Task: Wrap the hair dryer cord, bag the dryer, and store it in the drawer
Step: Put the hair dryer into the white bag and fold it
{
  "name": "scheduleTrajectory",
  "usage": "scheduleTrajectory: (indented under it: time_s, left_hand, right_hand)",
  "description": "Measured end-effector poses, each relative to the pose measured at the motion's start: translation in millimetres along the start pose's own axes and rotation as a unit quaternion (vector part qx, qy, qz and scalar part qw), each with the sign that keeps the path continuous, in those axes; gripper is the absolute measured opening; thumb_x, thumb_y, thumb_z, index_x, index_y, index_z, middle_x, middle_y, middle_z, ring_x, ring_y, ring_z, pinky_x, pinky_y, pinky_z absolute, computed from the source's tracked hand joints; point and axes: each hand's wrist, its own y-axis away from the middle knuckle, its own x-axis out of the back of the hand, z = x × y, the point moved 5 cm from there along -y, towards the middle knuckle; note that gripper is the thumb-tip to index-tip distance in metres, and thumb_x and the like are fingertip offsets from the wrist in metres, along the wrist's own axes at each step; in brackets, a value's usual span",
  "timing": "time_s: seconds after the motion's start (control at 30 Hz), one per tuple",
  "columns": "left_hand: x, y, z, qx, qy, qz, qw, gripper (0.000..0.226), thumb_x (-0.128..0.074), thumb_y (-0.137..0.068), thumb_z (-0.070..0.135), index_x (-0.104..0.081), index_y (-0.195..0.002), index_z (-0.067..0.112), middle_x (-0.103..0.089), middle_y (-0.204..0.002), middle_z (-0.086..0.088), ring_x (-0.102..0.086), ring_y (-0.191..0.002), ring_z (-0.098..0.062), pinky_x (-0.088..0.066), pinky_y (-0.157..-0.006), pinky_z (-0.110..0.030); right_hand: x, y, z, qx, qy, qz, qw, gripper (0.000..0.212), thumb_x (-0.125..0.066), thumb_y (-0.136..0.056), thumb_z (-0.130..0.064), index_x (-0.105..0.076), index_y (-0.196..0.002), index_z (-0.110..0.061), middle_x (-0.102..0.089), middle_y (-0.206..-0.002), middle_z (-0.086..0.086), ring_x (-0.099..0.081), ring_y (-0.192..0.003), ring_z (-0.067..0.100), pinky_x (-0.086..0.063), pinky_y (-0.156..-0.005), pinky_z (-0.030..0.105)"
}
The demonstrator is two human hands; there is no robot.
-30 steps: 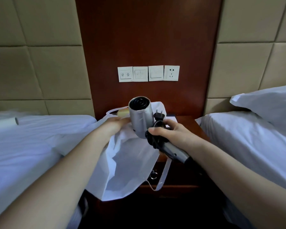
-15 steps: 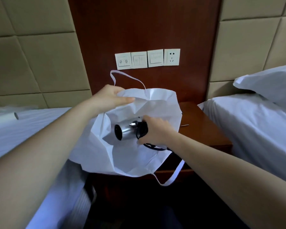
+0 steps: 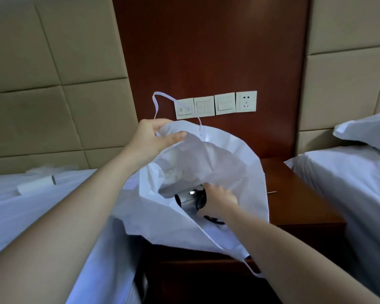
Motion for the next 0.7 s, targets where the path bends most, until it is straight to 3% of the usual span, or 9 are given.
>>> scheduleTrajectory:
  time_s: [0.1,0.17,0.33,0.43,0.53,0.6,0.7]
  left_hand:
    - [15.0,-0.4,2.4,-0.037,0.009,0.117,0.992,0.013,-0.072,-0.08,0.021,-0.069,-0.092,0.026,-0.067,-0.089,0.016,-0.057,-0.073,0.007,-0.042,-0.068,-0.009]
    - [21.3,1.1,3.1,-0.043,0.016,0.15,0.988,0.018,-0.073,-0.08,0.022,-0.07,-0.098,0.023,-0.069,-0.097,0.015,-0.061,-0.087,0.002,-0.045,-0.078,-0.016]
    - [12.0,0.8,3.9,-0.043,-0.003,0.096,0.994,0.038,-0.072,-0.077,0.026,-0.067,-0.112,0.011,-0.066,-0.104,0.009,-0.05,-0.051,0.013,-0.037,-0.055,-0.003]
    - [3.2,-0.1,5.8,-0.044,0.018,0.082,0.995,0.055,-0.068,-0.07,0.039,-0.067,-0.116,0.008,-0.066,-0.109,0.003,-0.05,-0.051,0.012,-0.037,-0.051,-0.003]
    - [-4.8,0.5,9.1,-0.055,0.032,0.065,0.996,0.056,-0.067,-0.07,0.046,-0.068,-0.115,0.012,-0.07,-0.103,0.008,-0.047,-0.052,0.003,-0.038,-0.057,-0.008]
    - [-8.3,0.2,11.8,-0.067,0.054,0.037,0.996,0.052,-0.069,-0.069,0.051,-0.069,-0.111,0.02,-0.072,-0.102,0.012,-0.049,-0.065,-0.014,-0.041,-0.065,-0.021]
    - [-5.1,-1.3,13.0,-0.075,0.067,0.006,0.995,0.046,-0.067,-0.069,0.046,-0.069,-0.108,0.02,-0.071,-0.091,0.02,-0.044,-0.054,-0.007,-0.036,-0.055,-0.01]
  right_hand:
    - [-0.8,-4.0,8.1,-0.002,-0.013,0.01,1.0,0.059,-0.065,-0.076,-0.031,-0.04,-0.129,-0.023,-0.057,-0.122,0.006,-0.054,-0.112,0.032,-0.043,-0.076,0.034]
    - [-0.7,-6.9,12.1,-0.009,-0.013,0.011,1.0,0.061,-0.067,-0.075,-0.035,-0.04,-0.128,-0.024,-0.058,-0.12,0.006,-0.055,-0.112,0.033,-0.044,-0.077,0.035]
    - [2.5,-16.0,13.0,-0.031,-0.146,-0.027,0.988,0.065,-0.077,-0.064,-0.043,-0.047,-0.114,-0.013,-0.059,-0.106,0.004,-0.058,-0.1,0.027,-0.045,-0.074,0.03]
    - [1.0,-22.8,-7.3,-0.015,-0.197,-0.004,0.98,0.052,-0.07,-0.061,-0.047,-0.051,-0.096,-0.014,-0.056,-0.086,0.003,-0.059,-0.088,0.026,-0.049,-0.07,0.032]
    - [-7.4,-33.2,-32.0,-0.006,-0.149,-0.024,0.988,0.064,-0.042,-0.057,-0.046,-0.049,-0.111,-0.012,-0.054,-0.095,0.004,-0.057,-0.102,0.029,-0.04,-0.076,0.028]
    - [-13.1,-46.1,-42.7,-0.005,-0.135,-0.02,0.991,0.048,-0.047,-0.066,-0.036,-0.046,-0.111,-0.019,-0.054,-0.095,0.0,-0.057,-0.098,0.027,-0.041,-0.076,0.027]
    - [-23.5,-66.9,-54.1,0.001,-0.144,-0.012,0.99,0.057,-0.065,-0.071,-0.027,-0.043,-0.123,-0.018,-0.059,-0.108,0.003,-0.058,-0.103,0.027,-0.05,-0.082,0.034]
